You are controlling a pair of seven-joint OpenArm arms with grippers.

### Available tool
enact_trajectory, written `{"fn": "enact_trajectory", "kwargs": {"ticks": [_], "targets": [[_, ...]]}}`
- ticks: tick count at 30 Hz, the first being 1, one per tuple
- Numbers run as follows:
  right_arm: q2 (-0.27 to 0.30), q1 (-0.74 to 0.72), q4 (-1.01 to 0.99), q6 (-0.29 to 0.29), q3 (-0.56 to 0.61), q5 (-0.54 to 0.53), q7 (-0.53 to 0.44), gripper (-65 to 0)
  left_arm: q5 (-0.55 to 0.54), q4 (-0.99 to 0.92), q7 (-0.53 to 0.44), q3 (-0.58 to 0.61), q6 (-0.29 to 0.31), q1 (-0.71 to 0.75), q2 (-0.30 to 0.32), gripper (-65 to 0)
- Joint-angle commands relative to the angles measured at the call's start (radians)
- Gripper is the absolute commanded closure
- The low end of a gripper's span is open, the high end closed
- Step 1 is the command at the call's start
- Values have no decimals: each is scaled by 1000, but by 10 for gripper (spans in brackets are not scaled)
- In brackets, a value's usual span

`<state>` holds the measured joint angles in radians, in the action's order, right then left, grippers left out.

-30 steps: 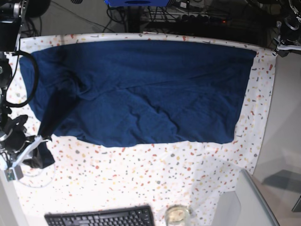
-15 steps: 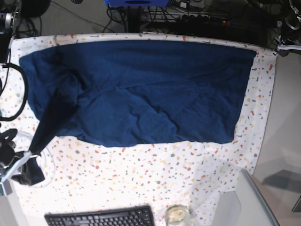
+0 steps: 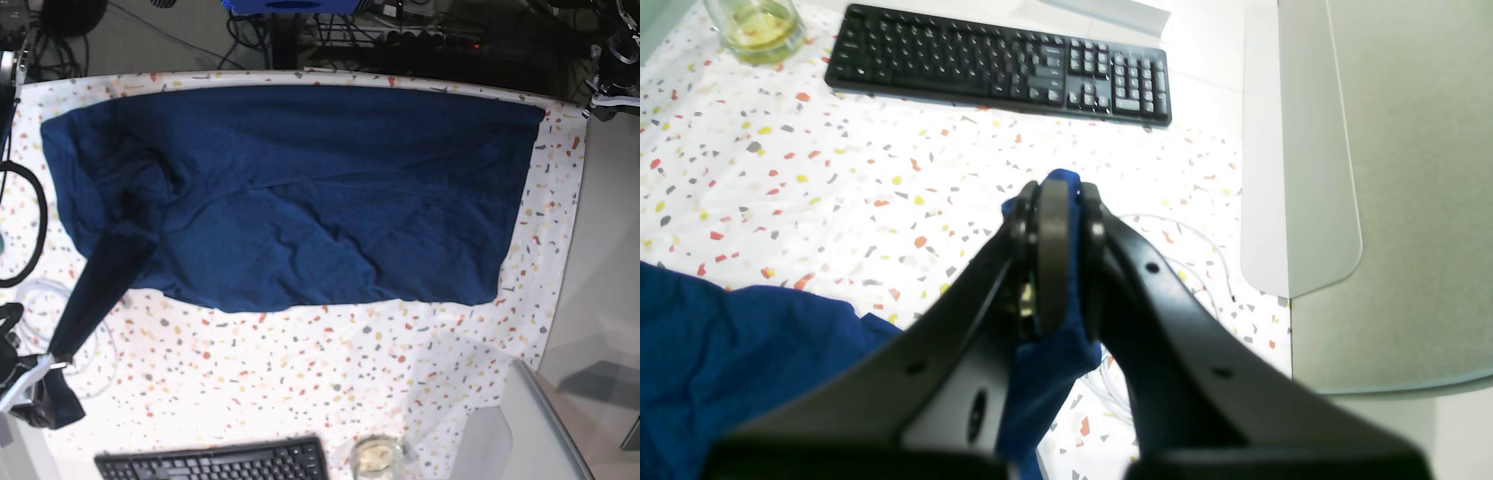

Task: Layout the t-shirt on the table in an organized manner, then fold the t-shirt properly
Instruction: 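Drag the held shirt end off the cloth edge with the right gripper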

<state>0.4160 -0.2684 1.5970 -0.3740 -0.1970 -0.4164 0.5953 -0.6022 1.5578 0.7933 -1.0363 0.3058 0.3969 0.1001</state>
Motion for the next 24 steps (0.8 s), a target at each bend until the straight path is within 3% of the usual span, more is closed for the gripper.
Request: {"fn": "enact_trajectory", "kwargs": {"ticks": [1, 11, 24], "targets": [[21, -32, 16, -1, -8, -11, -28, 0, -8, 20, -19, -8, 2, 6, 16, 0], [70, -62, 21, -1, -8, -11, -28, 0, -8, 20, -19, -8, 2, 6, 16, 0], [85, -78, 92, 2, -8, -11, -22, 0, -8, 20, -19, -8, 2, 6, 16, 0]]}}
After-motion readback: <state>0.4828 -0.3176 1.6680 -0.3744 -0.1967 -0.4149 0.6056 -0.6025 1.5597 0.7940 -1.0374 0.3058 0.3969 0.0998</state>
